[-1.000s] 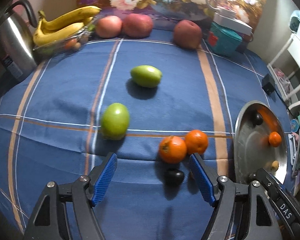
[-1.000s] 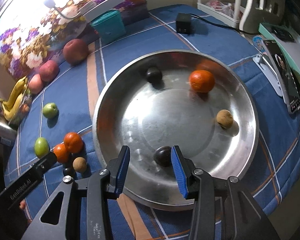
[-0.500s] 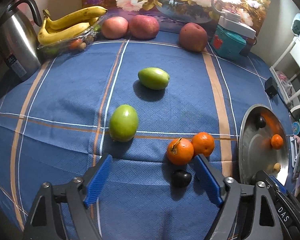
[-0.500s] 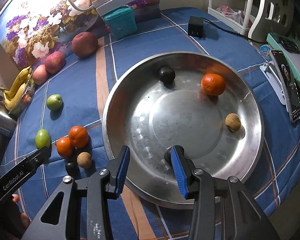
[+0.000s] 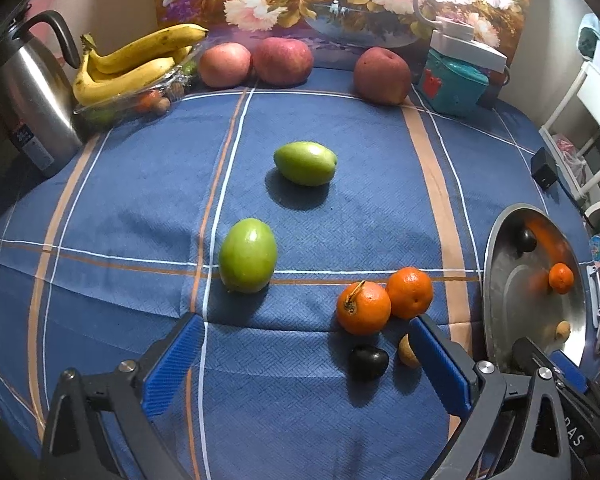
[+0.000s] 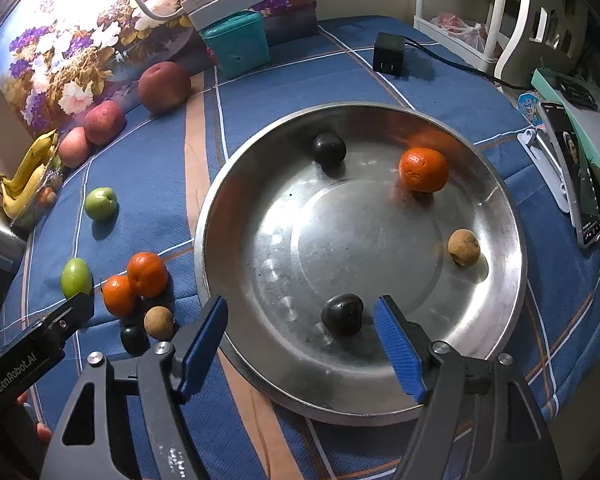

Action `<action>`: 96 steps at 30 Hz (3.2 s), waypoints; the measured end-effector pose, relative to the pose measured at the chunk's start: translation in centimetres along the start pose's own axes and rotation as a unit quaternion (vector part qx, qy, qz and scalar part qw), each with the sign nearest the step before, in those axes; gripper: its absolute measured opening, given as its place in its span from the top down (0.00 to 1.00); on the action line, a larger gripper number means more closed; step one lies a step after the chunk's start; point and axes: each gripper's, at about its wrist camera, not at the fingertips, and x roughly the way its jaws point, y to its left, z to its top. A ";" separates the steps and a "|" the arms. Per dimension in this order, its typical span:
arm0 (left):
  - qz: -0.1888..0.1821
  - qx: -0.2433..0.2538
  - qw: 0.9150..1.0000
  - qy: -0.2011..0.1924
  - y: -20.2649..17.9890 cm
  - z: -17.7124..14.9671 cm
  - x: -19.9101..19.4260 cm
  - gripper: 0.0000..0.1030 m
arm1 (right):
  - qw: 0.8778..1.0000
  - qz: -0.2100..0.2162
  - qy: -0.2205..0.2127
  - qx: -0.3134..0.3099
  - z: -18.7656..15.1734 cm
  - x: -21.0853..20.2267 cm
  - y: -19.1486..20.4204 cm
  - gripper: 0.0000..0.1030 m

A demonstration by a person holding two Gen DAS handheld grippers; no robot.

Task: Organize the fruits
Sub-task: 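Withdraw both open grippers from the bowl back toward the fruit cluster, then grasp the large green mango with the left gripper while the right grasps a brown kiwi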

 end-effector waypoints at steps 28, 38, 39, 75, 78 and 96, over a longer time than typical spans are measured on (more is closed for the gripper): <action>0.038 0.002 0.998 -0.041 0.6 1.6 -0.2 0.00 | 0.998 0.031 -0.036 -0.043 -0.3 0.4 1.8 0.08; 0.018 0.000 1.000 -0.025 2.9 1.6 0.7 0.00 | 0.996 0.048 -0.036 -0.067 0.0 0.9 4.1 0.08; 0.019 0.000 0.999 -0.029 3.1 1.7 0.6 0.00 | 0.995 0.051 -0.036 -0.072 0.1 0.9 4.4 0.08; -0.033 -0.048 0.998 -0.015 6.4 3.8 1.0 0.01 | 0.988 0.104 -0.038 -0.110 2.5 0.6 9.7 0.08; -0.036 -0.047 0.998 -0.006 6.3 3.8 1.5 0.03 | 0.988 0.109 -0.033 -0.105 2.6 0.6 9.5 0.08; -0.039 -0.043 0.998 0.021 5.7 3.2 3.7 0.21 | 0.987 0.096 0.011 -0.131 1.1 2.3 9.9 0.45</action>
